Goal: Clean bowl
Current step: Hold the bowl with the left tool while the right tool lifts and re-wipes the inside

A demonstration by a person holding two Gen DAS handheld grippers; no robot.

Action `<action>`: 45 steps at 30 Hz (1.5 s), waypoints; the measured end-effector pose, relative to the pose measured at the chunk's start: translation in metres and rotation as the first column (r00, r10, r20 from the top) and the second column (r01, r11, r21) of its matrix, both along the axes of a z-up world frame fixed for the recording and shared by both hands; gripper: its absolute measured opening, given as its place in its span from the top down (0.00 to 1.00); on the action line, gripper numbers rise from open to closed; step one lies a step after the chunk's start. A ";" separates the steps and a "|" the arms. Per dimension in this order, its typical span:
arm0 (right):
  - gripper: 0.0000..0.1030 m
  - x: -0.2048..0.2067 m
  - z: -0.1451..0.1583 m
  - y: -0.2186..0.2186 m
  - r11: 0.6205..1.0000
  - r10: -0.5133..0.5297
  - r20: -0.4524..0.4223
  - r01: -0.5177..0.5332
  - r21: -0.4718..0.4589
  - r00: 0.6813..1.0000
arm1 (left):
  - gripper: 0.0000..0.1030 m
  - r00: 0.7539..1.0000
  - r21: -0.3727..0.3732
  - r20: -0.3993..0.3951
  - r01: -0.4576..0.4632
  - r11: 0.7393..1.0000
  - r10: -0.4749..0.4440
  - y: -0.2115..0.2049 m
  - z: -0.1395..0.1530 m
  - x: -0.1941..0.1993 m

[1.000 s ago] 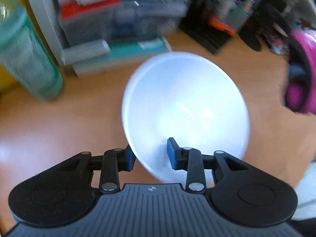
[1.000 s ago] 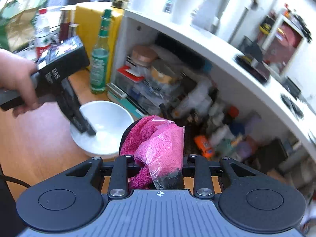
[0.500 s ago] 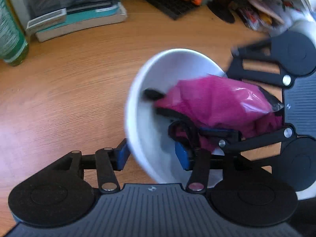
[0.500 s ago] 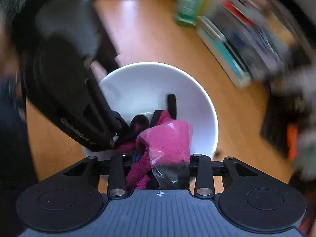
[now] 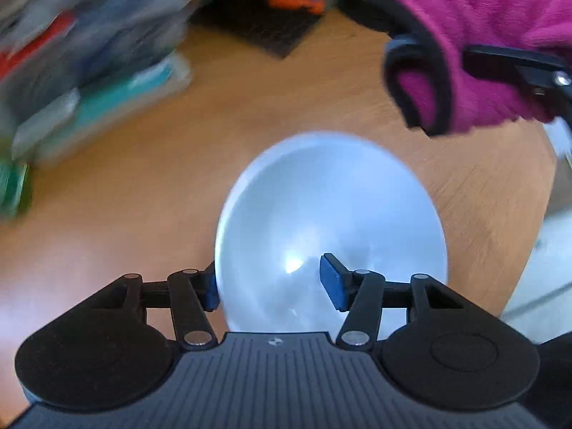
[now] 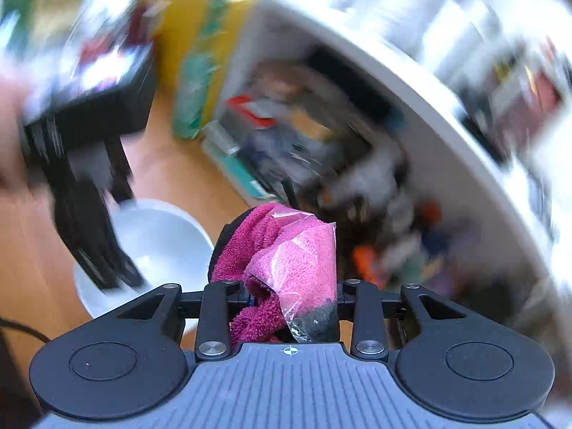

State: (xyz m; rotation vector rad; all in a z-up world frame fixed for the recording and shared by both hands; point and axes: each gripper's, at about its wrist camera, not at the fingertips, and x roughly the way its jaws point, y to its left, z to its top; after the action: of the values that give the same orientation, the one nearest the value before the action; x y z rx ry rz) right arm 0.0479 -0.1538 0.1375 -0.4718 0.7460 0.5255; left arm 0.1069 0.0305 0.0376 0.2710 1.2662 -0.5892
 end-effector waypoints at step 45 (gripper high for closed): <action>0.67 0.013 -0.002 -0.004 0.999 -0.039 -0.002 0.039 0.000 0.999 | 0.33 0.996 -0.005 -0.017 0.085 0.996 -0.085 0.001 0.001 -0.006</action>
State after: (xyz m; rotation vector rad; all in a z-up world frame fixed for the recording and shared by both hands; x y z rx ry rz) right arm 0.0605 -0.1575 0.1352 -0.4561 0.7554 0.4897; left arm 0.1012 0.0319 0.0382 0.3182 1.2745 -0.6678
